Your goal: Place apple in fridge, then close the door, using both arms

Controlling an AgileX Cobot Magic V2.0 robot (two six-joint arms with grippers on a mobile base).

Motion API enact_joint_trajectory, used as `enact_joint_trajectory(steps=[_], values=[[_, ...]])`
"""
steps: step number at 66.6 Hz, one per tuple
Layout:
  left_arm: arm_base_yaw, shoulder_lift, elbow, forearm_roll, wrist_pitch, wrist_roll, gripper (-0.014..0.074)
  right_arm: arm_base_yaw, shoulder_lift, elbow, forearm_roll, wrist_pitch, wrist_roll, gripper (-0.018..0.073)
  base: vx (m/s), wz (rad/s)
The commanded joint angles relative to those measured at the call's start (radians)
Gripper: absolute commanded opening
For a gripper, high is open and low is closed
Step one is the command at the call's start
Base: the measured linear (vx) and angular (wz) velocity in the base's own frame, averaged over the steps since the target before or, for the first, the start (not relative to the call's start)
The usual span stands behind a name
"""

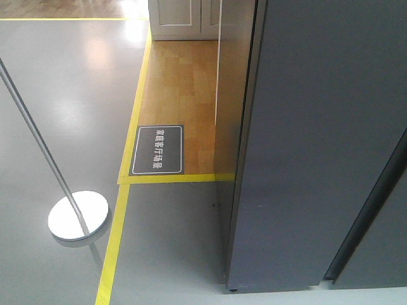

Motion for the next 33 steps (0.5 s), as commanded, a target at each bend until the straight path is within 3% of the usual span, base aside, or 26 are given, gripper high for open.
enact_joint_trajectory(steps=[1, 13, 33], values=[[0.001, -0.016, 0.013, 0.0, -0.076, -0.01, -0.0006, -0.003, -0.088, 0.084, -0.051, -0.267, -0.009, -0.0003, 0.0, 0.0], [0.001, -0.016, 0.013, 0.0, -0.076, -0.01, -0.0006, -0.057, -0.272, 0.297, -0.027, -0.503, 0.006, -0.0003, 0.0, 0.0], [0.001, -0.016, 0.013, 0.0, -0.076, -0.01, -0.0006, -0.065, -0.454, 0.467, -0.023, -0.543, 0.006, -0.0003, 0.0, 0.0]])
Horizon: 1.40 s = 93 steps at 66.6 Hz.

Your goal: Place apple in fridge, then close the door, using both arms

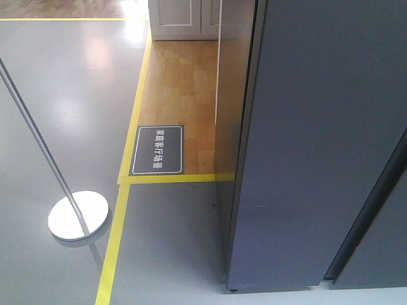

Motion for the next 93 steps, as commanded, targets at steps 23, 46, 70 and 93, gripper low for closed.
enact_joint_trajectory(steps=[23, 46, 70, 93], values=[[0.001, -0.016, 0.013, 0.0, -0.076, -0.01, -0.0006, -0.014, -0.014, 0.042, 0.016, -0.13, 0.002, -0.0003, 0.0, 0.0], [0.001, -0.016, 0.013, 0.0, -0.076, -0.01, -0.0006, -0.014, -0.014, 0.042, 0.078, -0.131, -0.012, -0.0003, 0.0, 0.0], [0.001, -0.016, 0.013, 0.0, -0.076, -0.01, -0.0006, -0.014, -0.014, 0.04, 0.08, -0.131, -0.023, -0.0003, 0.0, 0.0], [0.001, -0.016, 0.013, 0.0, -0.076, -0.01, -0.0006, -0.014, -0.014, 0.04, 0.08, -0.131, -0.023, -0.0003, 0.0, 0.0]])
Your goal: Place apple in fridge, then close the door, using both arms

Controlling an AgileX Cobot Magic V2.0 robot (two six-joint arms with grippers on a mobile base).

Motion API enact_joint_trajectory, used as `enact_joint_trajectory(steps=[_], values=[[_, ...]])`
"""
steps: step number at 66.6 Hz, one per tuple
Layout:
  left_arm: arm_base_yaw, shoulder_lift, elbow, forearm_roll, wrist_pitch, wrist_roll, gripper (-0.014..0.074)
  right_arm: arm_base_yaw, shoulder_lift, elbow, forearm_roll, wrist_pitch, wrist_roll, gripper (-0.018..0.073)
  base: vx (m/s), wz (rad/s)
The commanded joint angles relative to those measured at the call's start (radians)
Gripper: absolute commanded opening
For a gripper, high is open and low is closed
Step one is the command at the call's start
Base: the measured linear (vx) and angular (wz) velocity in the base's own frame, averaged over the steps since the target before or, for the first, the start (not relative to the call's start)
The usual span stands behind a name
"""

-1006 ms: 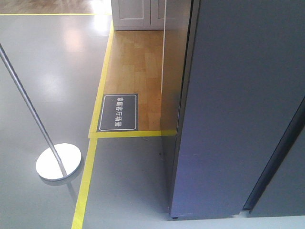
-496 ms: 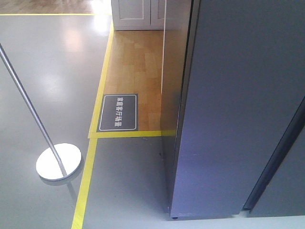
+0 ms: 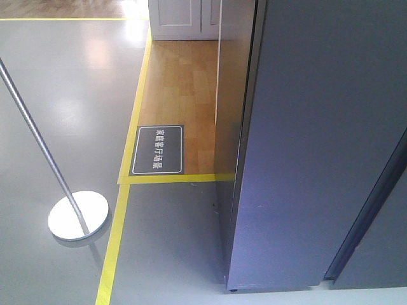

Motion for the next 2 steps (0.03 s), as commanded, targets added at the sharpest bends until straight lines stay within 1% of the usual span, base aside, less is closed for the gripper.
enact_joint_trajectory(steps=[1, 2], values=[[0.001, -0.016, 0.013, 0.0, -0.076, -0.01, -0.0006, -0.009, 0.002, 0.01, 0.0, -0.08, -0.01, -0.0003, 0.0, 0.0], [0.001, -0.016, 0.013, 0.0, -0.076, -0.01, -0.0006, -0.009, 0.002, 0.01, 0.0, -0.08, -0.01, -0.0003, 0.0, 0.0]])
